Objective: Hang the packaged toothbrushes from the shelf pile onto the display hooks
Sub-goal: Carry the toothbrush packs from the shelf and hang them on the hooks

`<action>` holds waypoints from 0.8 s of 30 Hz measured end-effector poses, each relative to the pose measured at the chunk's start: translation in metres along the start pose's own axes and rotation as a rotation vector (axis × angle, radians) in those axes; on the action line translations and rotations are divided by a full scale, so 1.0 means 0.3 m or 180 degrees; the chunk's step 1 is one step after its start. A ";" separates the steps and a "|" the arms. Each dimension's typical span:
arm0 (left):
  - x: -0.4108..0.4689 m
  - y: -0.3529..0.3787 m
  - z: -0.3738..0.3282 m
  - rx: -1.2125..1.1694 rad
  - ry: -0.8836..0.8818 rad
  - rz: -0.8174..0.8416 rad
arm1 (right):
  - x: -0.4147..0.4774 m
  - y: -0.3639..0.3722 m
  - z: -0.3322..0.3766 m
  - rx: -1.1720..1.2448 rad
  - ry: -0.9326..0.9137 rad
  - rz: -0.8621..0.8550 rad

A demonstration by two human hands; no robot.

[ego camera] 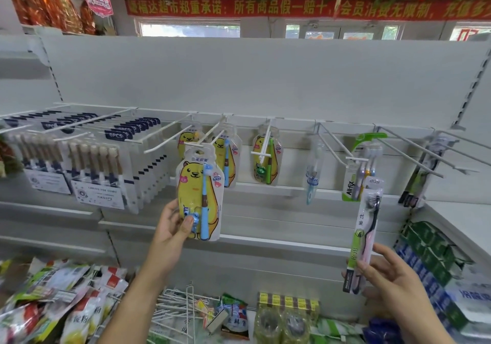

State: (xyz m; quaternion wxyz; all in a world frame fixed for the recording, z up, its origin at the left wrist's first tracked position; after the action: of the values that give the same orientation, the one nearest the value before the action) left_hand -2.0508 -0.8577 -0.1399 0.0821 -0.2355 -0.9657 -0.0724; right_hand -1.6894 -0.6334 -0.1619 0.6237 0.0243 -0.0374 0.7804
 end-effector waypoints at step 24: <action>-0.023 -0.017 -0.016 -0.0332 0.0011 0.0137 | -0.015 -0.012 0.051 0.0073 0.0125 -0.0059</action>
State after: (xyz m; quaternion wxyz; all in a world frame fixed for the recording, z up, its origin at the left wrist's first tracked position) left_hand -2.0466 -0.8661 -0.1371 0.0730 -0.2601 -0.9551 -0.1213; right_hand -1.6852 -0.6383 -0.1470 0.6311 0.0164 -0.0159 0.7753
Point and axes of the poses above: each hand's wrist, its own x-axis towards the middle knuckle, its own y-axis out of the palm, z = x × y, the point moved 6 cm from there along x, towards the middle knuckle, and after that the axes turned 14 degrees about -z, right-handed, at the moved point
